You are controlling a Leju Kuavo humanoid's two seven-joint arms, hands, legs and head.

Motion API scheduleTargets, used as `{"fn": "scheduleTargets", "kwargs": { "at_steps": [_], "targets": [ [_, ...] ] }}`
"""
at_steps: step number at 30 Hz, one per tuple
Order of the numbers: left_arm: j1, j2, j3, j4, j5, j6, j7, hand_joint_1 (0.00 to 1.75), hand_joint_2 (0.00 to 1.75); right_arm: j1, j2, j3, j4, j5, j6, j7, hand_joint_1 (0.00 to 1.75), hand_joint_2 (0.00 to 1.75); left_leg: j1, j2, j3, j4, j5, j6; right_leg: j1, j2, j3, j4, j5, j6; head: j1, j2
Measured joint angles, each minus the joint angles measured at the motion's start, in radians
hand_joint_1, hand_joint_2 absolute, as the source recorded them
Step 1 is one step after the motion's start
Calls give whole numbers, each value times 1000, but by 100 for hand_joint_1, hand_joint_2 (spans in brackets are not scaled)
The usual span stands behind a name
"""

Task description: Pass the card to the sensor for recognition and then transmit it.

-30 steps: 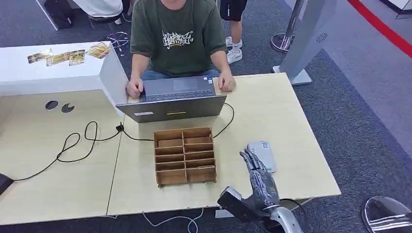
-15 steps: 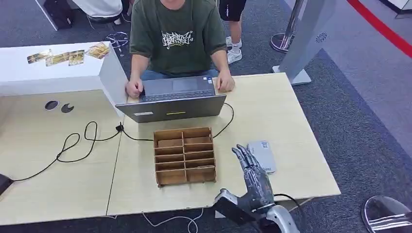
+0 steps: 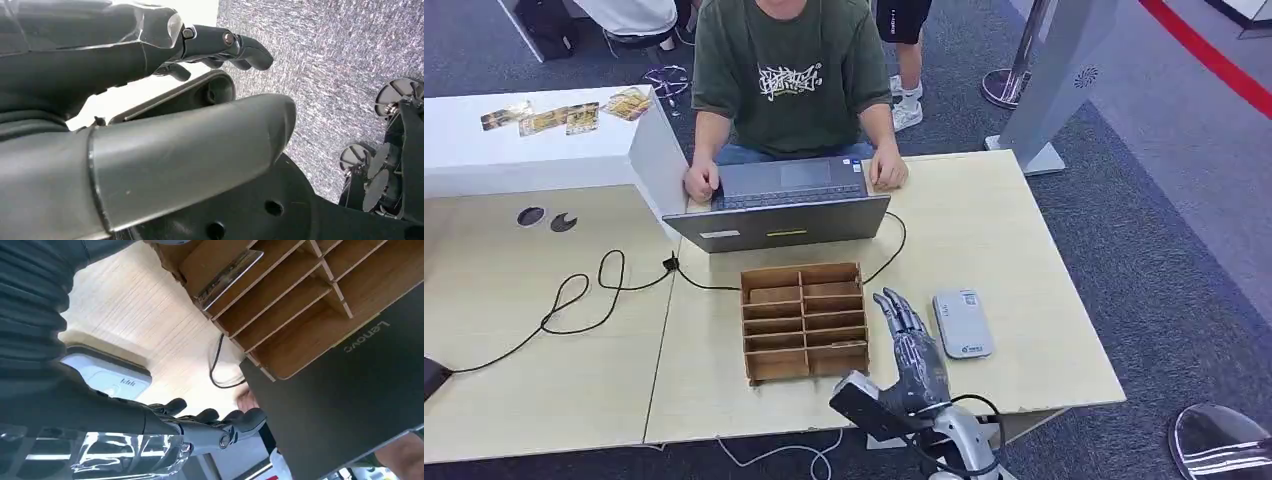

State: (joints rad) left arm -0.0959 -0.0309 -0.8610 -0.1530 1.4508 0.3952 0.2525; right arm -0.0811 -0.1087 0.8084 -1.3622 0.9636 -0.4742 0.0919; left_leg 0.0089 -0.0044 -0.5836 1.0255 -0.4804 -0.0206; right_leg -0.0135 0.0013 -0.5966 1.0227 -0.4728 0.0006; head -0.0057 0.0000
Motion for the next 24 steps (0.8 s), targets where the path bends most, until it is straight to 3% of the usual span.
{"fn": "scheduleTargets", "kwargs": {
  "at_steps": [17, 19, 24],
  "targets": [
    [-1, -3, 0, 0, -9, -3, 0, 0, 0, -66, 19, 52, 72, 65, 21, 25, 0, 175, 0, 0, 0, 0, 0, 0, 0, 0, 0, 0, 0, 0, 0, 0],
    [-1, -3, 0, 0, -9, -3, 0, 0, 0, -81, 19, 70, 85, 107, 22, 50, 0, 175, 0, 0, 0, 0, 0, 0, 0, 0, 0, 0, 0, 0, 0, 0],
    [-1, -3, 0, 0, -5, -3, 0, 0, 0, -103, 17, 112, 119, 366, -7, 173, 0, 175, 0, 0, 0, 0, 0, 0, 0, 0, 0, 0, 0, 0, 0, 0]
  ]
}}
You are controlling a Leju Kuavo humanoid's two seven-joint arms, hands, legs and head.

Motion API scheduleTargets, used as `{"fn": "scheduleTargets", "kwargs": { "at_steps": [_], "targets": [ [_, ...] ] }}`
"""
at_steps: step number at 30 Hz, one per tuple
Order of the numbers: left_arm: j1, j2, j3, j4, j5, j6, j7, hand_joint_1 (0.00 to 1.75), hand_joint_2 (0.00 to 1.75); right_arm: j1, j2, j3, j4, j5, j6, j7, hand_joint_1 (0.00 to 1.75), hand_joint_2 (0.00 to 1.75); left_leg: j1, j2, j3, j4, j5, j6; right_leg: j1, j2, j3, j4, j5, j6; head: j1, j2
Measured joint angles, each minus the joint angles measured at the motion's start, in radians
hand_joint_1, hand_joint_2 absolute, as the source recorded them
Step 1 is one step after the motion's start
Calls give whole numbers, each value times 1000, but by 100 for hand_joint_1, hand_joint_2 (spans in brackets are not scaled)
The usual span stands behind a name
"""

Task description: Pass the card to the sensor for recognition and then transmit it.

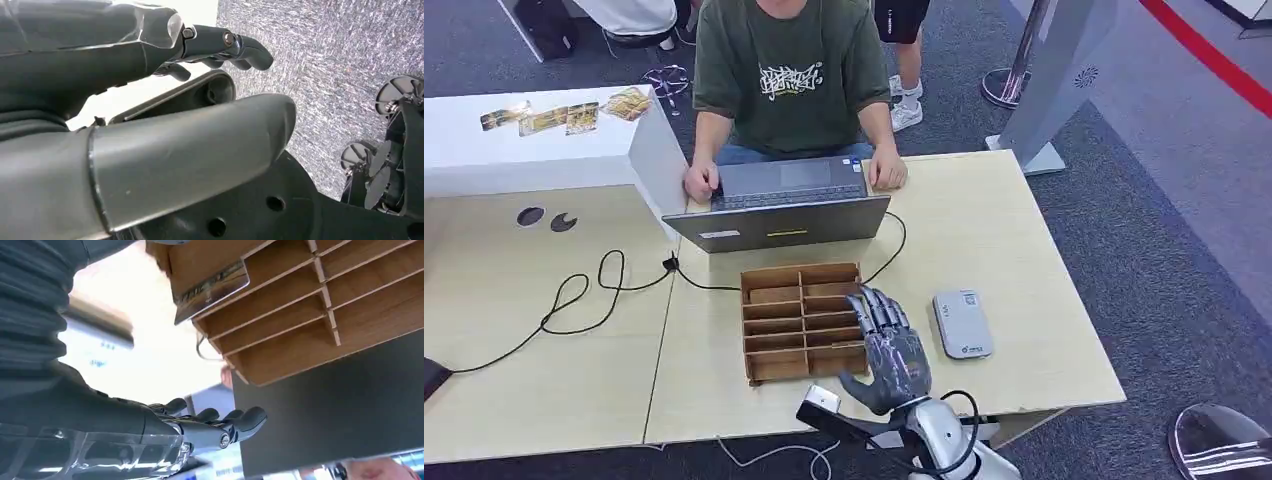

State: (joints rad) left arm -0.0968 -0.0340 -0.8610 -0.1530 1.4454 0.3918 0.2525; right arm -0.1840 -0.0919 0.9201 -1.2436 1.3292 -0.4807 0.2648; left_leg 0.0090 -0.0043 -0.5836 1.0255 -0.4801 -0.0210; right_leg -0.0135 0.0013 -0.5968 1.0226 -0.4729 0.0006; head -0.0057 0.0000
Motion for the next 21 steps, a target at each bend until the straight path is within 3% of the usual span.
{"fn": "scheduleTargets", "kwargs": {
  "at_steps": [9, 12, 16, 21],
  "targets": [
    [0, -1, 0, 0, 10, 0, -1, 0, 0, -2, -3, 23, 40, 215, -11, 93, 0, 175, 0, 0, 0, 0, 0, 0, 0, 0, 0, 0, 0, 0, 0, 0],
    [0, -1, 0, 0, 16, 0, -1, 0, 0, -10, -3, 37, 60, 236, 5, 122, 0, 175, 0, 0, 0, 0, 0, 0, 0, 0, 0, 0, 0, 0, 0, 0],
    [0, -3, 0, 0, 23, 0, -2, 0, 0, -17, -6, 50, 89, 239, 45, 119, 0, 175, 0, 0, 0, 0, 0, 0, 0, 0, 0, 0, 0, 0, 0, 0],
    [0, -4, 0, 0, 23, -3, -3, 0, 0, -46, -8, 56, 140, 178, 114, 53, 0, 175, 0, 0, 0, 0, 0, 0, 0, 0, 0, 0, 0, 0, 0, 0]
  ]
}}
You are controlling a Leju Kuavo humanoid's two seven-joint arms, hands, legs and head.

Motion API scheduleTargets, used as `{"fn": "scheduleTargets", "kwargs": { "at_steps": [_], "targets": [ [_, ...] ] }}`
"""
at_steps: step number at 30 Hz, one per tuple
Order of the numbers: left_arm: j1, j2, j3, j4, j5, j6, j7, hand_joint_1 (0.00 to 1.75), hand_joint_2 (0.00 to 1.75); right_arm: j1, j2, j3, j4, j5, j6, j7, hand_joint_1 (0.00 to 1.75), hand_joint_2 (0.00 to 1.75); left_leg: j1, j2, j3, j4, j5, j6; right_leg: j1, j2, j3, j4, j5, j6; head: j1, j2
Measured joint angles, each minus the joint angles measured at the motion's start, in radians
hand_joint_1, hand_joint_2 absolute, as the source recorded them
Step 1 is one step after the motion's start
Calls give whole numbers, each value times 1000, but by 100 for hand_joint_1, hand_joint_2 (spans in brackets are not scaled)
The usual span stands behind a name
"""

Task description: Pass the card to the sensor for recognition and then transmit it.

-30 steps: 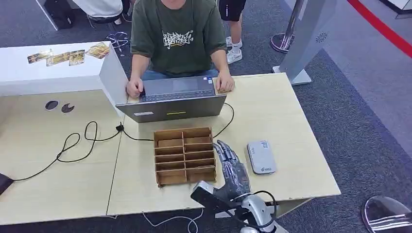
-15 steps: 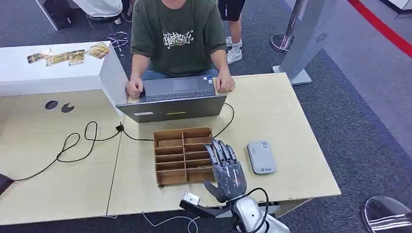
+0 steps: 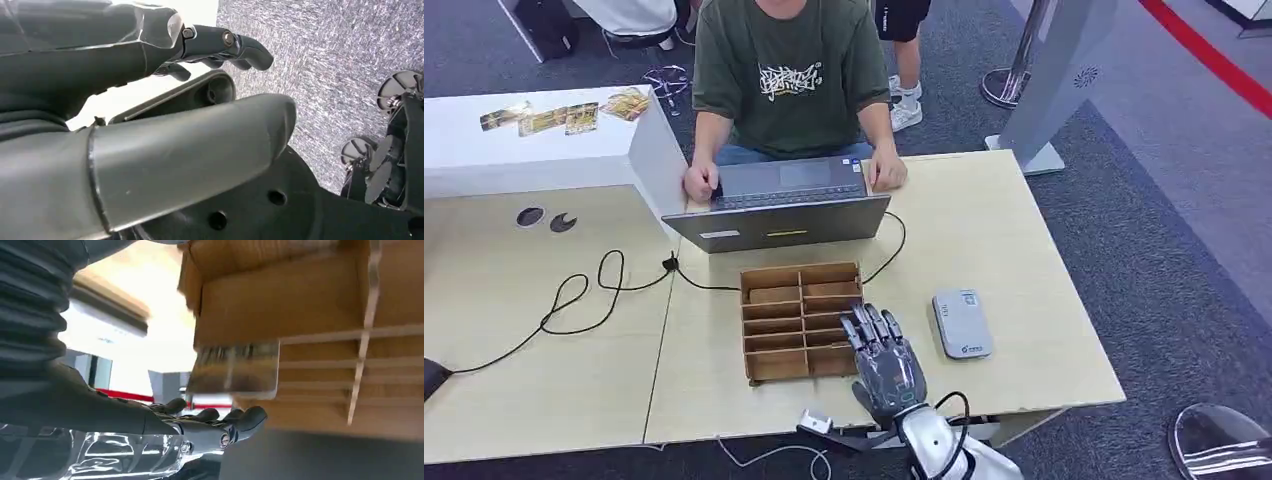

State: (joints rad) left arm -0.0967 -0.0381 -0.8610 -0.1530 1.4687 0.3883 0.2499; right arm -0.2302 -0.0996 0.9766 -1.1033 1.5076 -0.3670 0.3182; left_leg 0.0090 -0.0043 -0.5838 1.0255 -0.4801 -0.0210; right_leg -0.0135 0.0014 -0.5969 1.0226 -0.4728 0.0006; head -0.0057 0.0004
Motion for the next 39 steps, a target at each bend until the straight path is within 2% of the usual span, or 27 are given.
{"fn": "scheduleTargets", "kwargs": {
  "at_steps": [5, 21, 31, 39],
  "targets": [
    [0, -1, 0, 0, 2, -2, -3, 0, 0, -33, 0, 21, 35, -52, 0, -23, 0, 175, 0, 0, 0, 0, 0, 0, 0, 0, 0, 0, 0, 0, 0, 0],
    [0, -1, 0, 0, 11, -2, -9, 0, 0, -49, 5, 43, 55, -81, -5, -23, 0, 175, 0, 0, 0, 0, 0, 0, 0, 0, 0, 0, 0, 0, 0, 0],
    [1, -1, 0, 0, 24, -1, -11, 0, 0, -36, -57, 44, -101, -72, -24, 6, 0, 175, 0, 0, 0, 0, 0, 0, 0, 0, 0, 0, 0, 0, 0, 0],
    [1, -1, 0, 0, 27, -1, -11, 0, 0, -32, -73, 44, -137, -80, -2, -4, 0, 175, 0, 0, 0, 0, 0, 0, 0, 0, 0, 0, 0, 0, 0, 0]
  ]
}}
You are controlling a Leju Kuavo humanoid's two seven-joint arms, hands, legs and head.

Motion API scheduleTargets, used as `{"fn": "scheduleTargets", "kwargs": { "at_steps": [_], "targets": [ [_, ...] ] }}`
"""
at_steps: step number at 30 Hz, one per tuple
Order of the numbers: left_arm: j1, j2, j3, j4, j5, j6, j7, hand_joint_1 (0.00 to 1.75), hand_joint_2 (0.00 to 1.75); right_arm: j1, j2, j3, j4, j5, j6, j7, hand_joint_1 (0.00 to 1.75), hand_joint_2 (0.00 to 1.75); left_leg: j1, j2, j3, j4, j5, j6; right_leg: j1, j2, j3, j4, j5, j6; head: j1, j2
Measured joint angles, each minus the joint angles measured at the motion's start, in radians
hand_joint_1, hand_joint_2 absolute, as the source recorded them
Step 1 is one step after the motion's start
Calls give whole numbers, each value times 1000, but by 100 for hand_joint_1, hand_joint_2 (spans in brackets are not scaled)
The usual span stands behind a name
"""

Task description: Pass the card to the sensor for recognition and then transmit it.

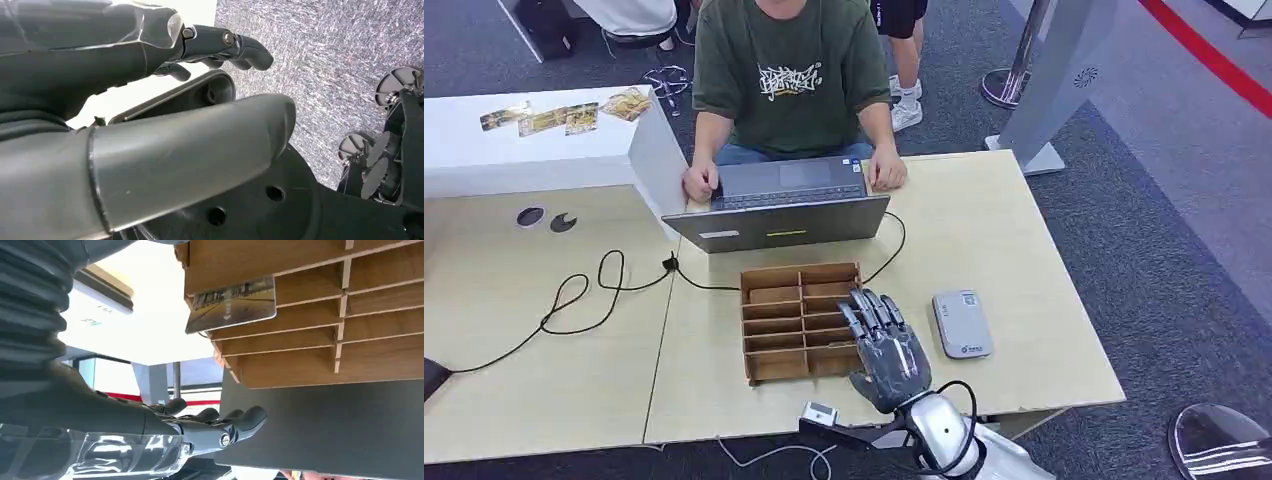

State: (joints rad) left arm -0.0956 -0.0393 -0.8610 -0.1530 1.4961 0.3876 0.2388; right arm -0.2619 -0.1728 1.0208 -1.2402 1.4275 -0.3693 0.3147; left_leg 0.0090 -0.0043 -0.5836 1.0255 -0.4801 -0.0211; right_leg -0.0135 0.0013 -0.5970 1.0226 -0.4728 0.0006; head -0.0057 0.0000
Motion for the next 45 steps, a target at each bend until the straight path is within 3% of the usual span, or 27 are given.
{"fn": "scheduleTargets", "kwargs": {
  "at_steps": [8, 17, 36, 45],
  "targets": [
    [0, 0, 0, 0, -1, -3, -1, 0, 0, -11, -4, -1, 0, -45, 8, -34, 0, 175, 0, 0, 0, 0, 0, 0, 0, 0, 0, 0, 0, 0, 0, 0],
    [0, 0, 0, 0, -7, -5, -5, 0, 0, -38, 26, 2, 69, -55, 22, -34, 0, 175, 0, 0, 0, 0, 0, 0, 0, 0, 0, 0, 0, 0, 0, 0],
    [0, 0, 0, 0, 3, -11, -8, 0, 0, -49, 26, 2, 79, -89, 60, -22, 0, 175, 0, 0, 0, 0, 0, 0, 0, 0, 0, 0, 0, 0, 0, 0],
    [0, 0, 0, 0, 10, -11, -8, 0, 0, -51, -4, -2, 30, -116, 80, -19, 0, 175, 0, 0, 0, 0, 0, 0, 0, 0, 0, 0, 0, 0, 0, 0]
  ]
}}
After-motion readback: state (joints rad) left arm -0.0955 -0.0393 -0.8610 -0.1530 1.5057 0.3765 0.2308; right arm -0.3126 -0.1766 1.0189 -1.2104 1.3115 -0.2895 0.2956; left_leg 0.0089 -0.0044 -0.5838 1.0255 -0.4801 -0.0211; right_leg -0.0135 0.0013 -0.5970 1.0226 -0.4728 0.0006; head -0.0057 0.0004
